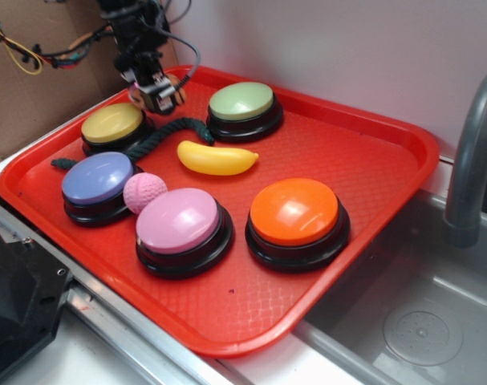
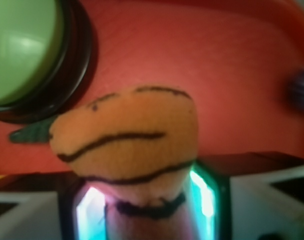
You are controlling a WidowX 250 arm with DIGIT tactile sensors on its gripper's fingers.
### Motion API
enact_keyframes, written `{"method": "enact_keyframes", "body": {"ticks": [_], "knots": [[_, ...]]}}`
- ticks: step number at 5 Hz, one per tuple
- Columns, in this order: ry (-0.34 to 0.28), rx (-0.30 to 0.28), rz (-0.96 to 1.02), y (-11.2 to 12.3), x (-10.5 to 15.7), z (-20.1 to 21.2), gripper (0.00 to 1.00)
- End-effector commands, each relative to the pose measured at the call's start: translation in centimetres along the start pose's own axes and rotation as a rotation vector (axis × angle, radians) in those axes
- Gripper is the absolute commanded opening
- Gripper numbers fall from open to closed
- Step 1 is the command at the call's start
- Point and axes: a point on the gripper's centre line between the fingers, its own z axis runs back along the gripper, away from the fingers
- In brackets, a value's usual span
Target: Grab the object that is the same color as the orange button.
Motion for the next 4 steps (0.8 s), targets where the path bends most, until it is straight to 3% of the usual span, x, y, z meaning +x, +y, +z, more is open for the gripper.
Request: {"method": "enact_keyframes", "body": {"ticks": [1, 2, 3, 4], "knots": [[-0.086, 0.082, 0.069, -6.2, 1.3, 8.6, 0.0], [-0.096, 0.085, 0.07, -10.4, 0.3, 10.0, 0.0], [-0.058, 0.079, 0.053, -13.1, -1.1, 9.6, 0.0], [-0.059, 0.033, 0.112, -13.8, -1.7, 9.1, 0.0]]}}
